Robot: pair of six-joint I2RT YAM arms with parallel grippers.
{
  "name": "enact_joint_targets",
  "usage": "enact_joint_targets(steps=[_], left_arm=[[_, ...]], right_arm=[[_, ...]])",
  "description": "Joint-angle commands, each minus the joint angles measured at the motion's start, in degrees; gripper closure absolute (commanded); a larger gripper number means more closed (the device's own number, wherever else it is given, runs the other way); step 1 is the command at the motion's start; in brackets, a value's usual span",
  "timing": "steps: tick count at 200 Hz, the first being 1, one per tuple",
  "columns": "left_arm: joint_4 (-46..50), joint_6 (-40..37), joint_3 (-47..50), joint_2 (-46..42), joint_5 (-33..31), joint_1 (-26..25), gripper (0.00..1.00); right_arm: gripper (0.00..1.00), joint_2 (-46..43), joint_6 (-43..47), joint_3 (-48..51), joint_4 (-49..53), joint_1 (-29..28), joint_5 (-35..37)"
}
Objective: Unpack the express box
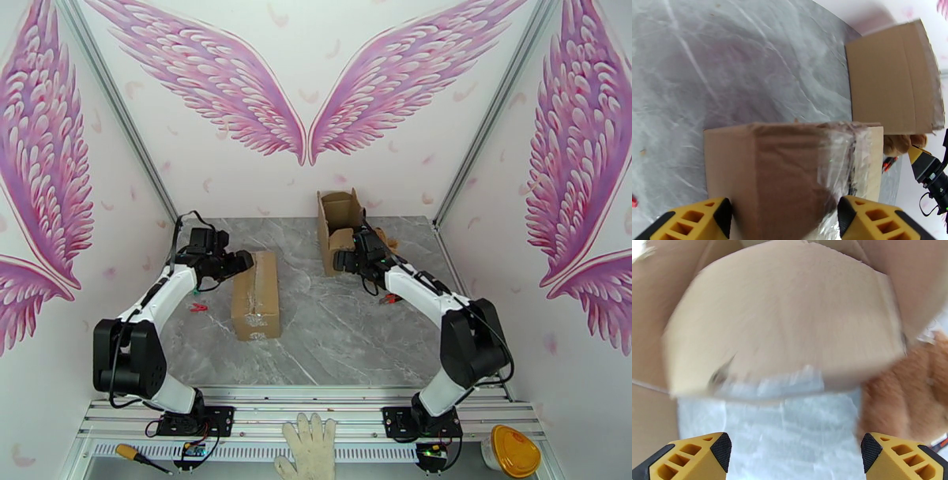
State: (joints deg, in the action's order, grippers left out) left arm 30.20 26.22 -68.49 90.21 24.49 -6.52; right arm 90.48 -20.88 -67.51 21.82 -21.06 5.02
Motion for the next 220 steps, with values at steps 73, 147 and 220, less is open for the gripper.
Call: enact_joint_targets(steps=[73, 147, 220], left_arm=[[-1.7, 6.1, 2.6, -1.4, -2.8, -9.3, 0.13], [7.4, -6.3, 8.2, -14.6, -6.4, -6.7, 0.03], [3.7, -8.6, 12.2, -12.9, 6.6, -11.5, 0.08]], right_arm=[[0.24, -28.0, -14.8, 16.1, 20.6, 12.0, 1.4], [0.33, -19.5, -20.6, 23.3, 13.1, 35.3, -14.3], [0.38, 6.0, -26.9, 10.0, 2.4, 36.7, -22.1]])
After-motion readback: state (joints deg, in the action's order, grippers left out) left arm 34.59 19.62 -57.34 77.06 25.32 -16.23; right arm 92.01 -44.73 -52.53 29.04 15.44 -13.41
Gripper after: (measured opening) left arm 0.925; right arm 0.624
